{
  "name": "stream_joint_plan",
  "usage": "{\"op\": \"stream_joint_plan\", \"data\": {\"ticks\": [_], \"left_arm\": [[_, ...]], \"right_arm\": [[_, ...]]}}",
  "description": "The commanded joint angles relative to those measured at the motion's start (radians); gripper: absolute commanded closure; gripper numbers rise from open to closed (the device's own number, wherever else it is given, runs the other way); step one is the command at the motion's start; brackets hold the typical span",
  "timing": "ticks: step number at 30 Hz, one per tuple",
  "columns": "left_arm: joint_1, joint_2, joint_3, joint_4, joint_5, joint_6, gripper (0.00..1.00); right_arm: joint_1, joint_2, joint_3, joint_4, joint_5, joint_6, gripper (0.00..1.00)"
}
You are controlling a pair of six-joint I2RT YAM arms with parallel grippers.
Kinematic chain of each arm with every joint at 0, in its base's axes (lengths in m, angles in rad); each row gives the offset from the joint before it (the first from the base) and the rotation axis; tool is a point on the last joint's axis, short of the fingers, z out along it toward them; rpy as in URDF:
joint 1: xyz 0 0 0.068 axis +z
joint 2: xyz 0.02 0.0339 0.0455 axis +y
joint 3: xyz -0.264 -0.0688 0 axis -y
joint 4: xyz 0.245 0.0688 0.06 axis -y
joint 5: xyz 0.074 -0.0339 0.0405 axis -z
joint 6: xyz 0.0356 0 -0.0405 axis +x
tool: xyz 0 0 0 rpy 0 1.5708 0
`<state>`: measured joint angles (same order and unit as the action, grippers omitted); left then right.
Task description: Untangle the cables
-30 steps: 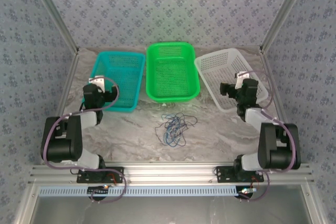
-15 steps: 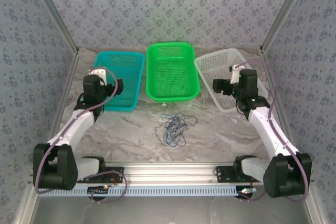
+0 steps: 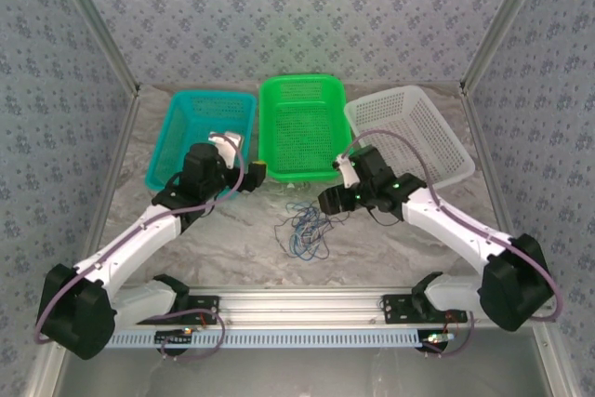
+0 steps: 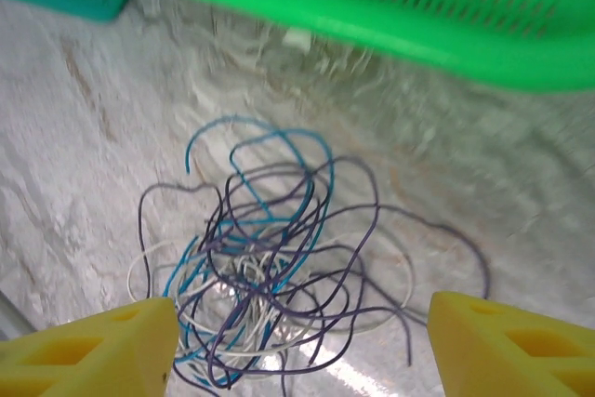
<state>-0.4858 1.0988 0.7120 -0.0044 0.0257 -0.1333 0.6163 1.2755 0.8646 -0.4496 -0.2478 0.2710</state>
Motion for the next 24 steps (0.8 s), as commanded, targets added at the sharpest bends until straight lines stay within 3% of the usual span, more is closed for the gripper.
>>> {"op": "stream_joint_plan", "data": {"ticks": [1, 12, 18, 24], "left_arm": [[-0.011, -0.027, 0.010, 0.006, 0.056, -0.035, 0.01], [-0.045, -0.022, -0.010, 0.024, 0.043, -0.040, 0.01], [-0.046, -0.022, -0.019, 0.029, 0.036, -0.043, 0.01], [-0.048, -0.022, -0.025, 0.026, 0.036, -0.043, 0.01]], "right_arm": [[0.023, 0.059, 0.009, -0.074, -0.051, 0.052, 0.33], [0.119, 0.167, 0.035, -0.047, -0.083, 0.105, 0.41], [0.143, 0.238, 0.068, -0.067, -0.068, 0.094, 0.51], [0.157, 0.235, 0.080, -0.055, -0.030, 0.100, 0.83]]}}
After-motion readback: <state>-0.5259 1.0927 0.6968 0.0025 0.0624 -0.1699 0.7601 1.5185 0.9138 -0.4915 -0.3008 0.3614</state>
